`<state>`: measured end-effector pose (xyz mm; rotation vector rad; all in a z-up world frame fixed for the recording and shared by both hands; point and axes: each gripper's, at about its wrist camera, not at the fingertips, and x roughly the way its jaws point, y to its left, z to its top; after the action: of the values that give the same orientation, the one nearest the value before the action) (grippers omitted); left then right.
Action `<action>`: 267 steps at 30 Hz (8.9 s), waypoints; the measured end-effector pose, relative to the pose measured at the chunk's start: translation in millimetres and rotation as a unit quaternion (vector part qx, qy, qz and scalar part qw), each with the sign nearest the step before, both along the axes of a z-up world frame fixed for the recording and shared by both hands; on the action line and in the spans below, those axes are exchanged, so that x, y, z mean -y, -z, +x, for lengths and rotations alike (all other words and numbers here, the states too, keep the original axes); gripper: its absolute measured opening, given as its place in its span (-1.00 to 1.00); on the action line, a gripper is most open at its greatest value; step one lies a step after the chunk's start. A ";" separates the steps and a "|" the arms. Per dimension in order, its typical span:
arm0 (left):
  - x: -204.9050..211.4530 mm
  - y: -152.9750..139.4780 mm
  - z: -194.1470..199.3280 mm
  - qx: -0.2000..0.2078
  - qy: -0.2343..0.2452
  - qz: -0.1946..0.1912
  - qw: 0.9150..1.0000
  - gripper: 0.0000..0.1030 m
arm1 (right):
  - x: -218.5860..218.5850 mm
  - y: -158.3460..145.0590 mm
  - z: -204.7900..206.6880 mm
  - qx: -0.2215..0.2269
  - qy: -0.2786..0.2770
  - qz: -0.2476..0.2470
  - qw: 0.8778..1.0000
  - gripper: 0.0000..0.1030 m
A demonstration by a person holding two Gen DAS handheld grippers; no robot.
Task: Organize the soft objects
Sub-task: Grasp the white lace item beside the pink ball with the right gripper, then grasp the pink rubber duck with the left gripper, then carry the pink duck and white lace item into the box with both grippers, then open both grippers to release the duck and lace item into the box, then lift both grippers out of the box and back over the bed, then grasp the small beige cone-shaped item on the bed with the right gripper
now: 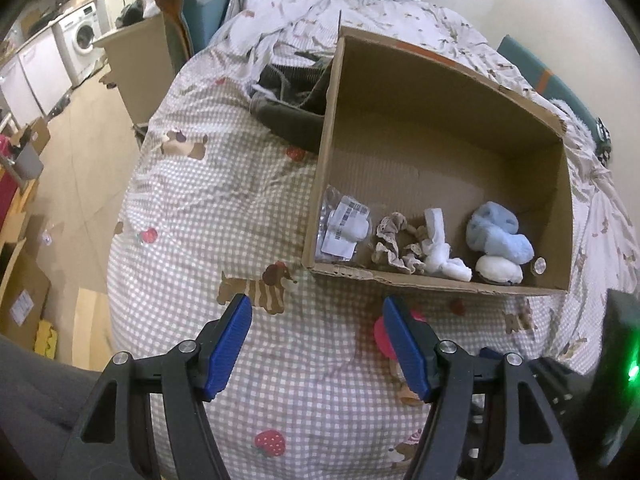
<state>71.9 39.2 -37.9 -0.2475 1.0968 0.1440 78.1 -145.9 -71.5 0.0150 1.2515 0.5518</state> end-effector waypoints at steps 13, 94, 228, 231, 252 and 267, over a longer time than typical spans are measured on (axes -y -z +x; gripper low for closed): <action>-0.3 9.3 5.4 -0.016 0.001 -0.023 1.000 0.27 | 28.1 -15.9 -0.7 0.010 0.039 0.064 0.997 -0.78; 16.3 -64.3 -39.2 0.147 -0.021 0.131 0.980 -0.43 | 41.7 -114.4 -49.7 0.251 0.048 0.147 0.955 -0.78; 23.2 -2.1 0.1 0.018 0.037 0.064 0.997 0.18 | 39.1 -18.2 -8.6 -0.002 0.093 0.064 0.994 0.46; 13.2 1.3 2.9 0.013 0.016 0.043 0.999 0.18 | 25.2 -6.8 -8.8 -0.024 0.066 0.060 0.996 0.46; 25.1 20.7 16.4 -0.015 0.021 0.020 0.999 0.18 | -9.4 50.1 4.4 -0.141 0.040 0.102 0.984 -0.86; 53.4 51.1 19.3 -0.067 0.087 0.027 0.994 0.18 | 41.8 10.2 3.9 -0.050 0.131 0.050 0.989 -0.86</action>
<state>91.2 -14.2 -89.0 -0.0929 1.2401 0.0346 82.0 -187.7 -81.7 0.2903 1.2943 0.3879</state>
